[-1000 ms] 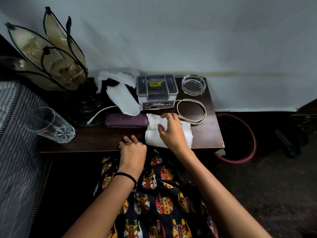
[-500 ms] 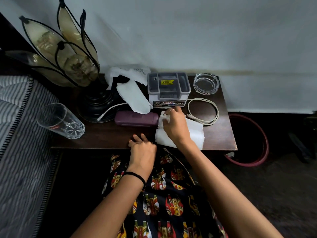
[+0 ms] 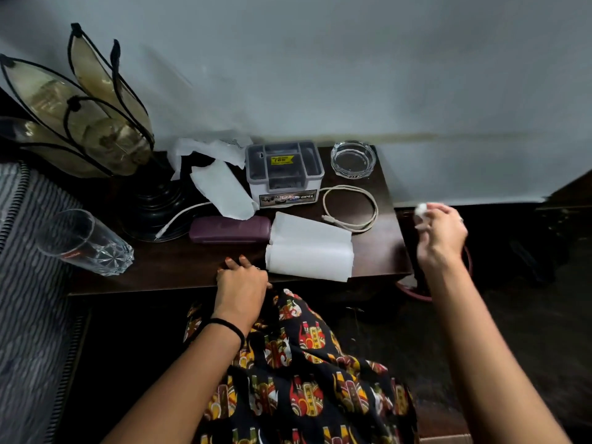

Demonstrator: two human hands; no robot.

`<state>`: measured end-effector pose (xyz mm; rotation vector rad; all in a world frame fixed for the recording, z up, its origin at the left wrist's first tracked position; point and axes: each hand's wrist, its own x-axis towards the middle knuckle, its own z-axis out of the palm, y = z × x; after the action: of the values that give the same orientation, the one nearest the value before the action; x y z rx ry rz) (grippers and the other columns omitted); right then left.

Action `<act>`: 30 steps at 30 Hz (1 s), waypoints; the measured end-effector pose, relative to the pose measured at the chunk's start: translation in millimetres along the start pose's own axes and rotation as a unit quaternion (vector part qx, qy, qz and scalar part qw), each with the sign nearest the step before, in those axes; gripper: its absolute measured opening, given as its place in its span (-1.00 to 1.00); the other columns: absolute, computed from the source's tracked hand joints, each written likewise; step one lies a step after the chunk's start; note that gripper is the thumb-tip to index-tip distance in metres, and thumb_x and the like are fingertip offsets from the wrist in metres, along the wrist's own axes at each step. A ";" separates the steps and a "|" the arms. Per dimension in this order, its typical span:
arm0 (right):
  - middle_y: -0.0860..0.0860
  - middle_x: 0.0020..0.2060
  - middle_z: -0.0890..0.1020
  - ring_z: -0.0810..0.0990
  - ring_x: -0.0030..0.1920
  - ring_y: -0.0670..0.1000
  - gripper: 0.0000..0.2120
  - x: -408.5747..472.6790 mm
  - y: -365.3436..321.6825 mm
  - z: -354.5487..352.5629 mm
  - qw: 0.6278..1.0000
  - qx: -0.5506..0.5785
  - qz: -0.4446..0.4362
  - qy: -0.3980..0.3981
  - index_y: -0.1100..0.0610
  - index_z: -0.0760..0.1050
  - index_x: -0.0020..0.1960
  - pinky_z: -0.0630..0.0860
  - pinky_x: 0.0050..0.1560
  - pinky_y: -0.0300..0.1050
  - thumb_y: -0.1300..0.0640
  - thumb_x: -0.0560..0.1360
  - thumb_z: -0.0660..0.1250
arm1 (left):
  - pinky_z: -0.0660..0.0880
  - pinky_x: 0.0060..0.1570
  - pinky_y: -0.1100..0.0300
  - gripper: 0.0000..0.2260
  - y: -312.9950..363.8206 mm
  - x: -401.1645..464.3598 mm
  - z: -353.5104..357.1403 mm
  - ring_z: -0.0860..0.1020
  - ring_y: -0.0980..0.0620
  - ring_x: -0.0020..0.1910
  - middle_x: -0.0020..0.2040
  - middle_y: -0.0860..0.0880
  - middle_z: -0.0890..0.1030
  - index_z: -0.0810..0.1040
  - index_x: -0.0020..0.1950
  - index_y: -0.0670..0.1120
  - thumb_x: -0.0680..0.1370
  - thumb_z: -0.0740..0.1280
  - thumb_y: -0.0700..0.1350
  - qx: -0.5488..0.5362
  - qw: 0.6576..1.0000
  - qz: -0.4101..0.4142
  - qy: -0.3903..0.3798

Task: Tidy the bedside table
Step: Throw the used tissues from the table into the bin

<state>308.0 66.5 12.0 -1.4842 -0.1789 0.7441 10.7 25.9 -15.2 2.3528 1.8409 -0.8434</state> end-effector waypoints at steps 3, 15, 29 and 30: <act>0.07 -0.40 0.40 0.39 -0.43 -0.04 -0.71 25.3 11.7 -39.5 0.984 0.094 0.132 0.068 0.20 0.31 -0.34 0.25 -0.63 -0.35 0.46 0.49 0.07 | 0.44 0.17 -0.14 -0.60 1.4 -0.8 2.7 0.30 -0.37 0.37 0.44 -0.31 0.29 0.40 0.37 -0.19 0.63 0.10 0.01 -0.002 1.000 -0.005 0.009; 0.16 -0.15 0.46 0.47 -0.20 0.05 -0.79 51.1 53.3 -79.9 0.961 0.027 0.272 0.053 0.24 0.34 -0.12 0.49 -0.19 -0.25 0.23 0.61 -0.01 | 0.46 0.14 -0.12 -0.62 4.6 2.0 0.2 0.32 -0.36 0.36 0.43 -0.30 0.31 0.43 0.35 -0.15 0.62 0.13 0.02 0.016 1.000 -0.015 0.003; 0.10 0.10 0.51 0.49 0.27 0.12 -0.65 27.8 2.1 -19.2 0.988 -0.117 0.099 0.007 0.21 0.42 0.33 0.44 0.24 -0.02 0.18 0.56 0.20 | 0.47 0.15 -0.11 -0.63 4.0 0.1 -3.2 0.30 -0.36 0.38 0.43 -0.30 0.30 0.43 0.34 -0.16 0.60 0.19 0.00 -0.032 0.999 -0.014 -0.002; 0.07 -0.06 0.51 0.53 0.15 0.07 -0.67 22.2 -0.9 -12.0 0.989 -0.125 0.075 -0.011 0.23 0.43 0.30 0.47 0.19 -0.03 0.19 0.56 0.20 | 0.46 0.15 -0.11 -0.63 5.6 0.2 -3.2 0.30 -0.36 0.38 0.43 -0.29 0.31 0.44 0.33 -0.16 0.60 0.19 0.00 -0.040 0.999 -0.013 -0.004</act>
<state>331.9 68.8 4.1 -1.7427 -0.1840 0.8833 17.1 25.5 -14.2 2.2803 1.8693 -0.7645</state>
